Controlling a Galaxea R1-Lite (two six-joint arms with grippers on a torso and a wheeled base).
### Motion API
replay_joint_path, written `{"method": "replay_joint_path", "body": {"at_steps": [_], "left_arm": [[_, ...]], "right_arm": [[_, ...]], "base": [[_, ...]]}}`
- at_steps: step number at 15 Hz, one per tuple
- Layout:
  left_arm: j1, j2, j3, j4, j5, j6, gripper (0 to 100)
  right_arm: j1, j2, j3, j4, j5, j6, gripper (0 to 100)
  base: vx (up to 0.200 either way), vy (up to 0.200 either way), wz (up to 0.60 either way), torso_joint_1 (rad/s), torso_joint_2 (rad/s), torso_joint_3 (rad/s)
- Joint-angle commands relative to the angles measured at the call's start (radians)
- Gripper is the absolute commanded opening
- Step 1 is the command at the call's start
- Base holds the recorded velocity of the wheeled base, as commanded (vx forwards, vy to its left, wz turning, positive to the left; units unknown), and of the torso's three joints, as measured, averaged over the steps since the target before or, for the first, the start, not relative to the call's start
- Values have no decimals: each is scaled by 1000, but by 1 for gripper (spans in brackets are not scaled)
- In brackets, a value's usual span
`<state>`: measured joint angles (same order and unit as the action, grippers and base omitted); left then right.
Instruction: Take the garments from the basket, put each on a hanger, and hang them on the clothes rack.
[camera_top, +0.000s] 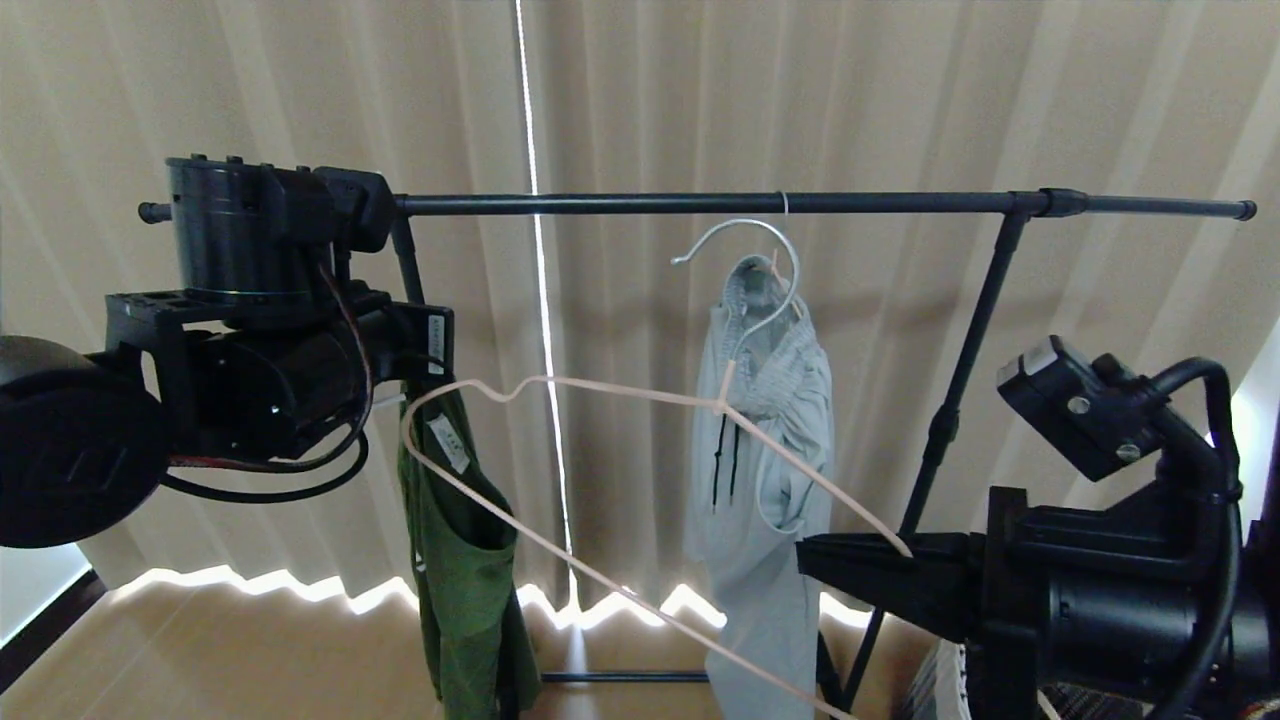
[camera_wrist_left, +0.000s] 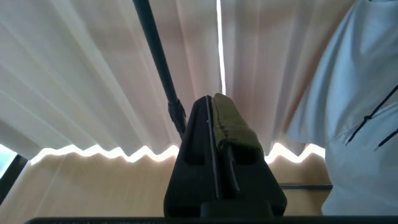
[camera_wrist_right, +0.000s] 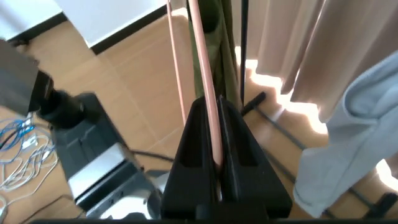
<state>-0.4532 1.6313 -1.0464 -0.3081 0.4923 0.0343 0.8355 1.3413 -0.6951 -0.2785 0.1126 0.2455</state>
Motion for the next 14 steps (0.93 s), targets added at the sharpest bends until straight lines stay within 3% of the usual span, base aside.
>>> {"method": "replay_joint_path", "body": {"at_steps": [1, 6, 14], "left_arm": [[-2, -16, 0, 4, 0, 1, 0], [-2, -44, 6, 6, 0, 6, 0], [8, -44, 2, 4, 2, 24, 0]], "right_arm": [[-1, 81, -18, -33, -36, 0, 0], [-3, 145, -78, -44, -62, 3, 0], [-16, 130, -75, -42, -80, 23, 0]], "base": [[0, 0, 0, 0, 0, 0], [0, 0, 0, 0, 0, 0], [0, 0, 0, 0, 0, 0]]}}
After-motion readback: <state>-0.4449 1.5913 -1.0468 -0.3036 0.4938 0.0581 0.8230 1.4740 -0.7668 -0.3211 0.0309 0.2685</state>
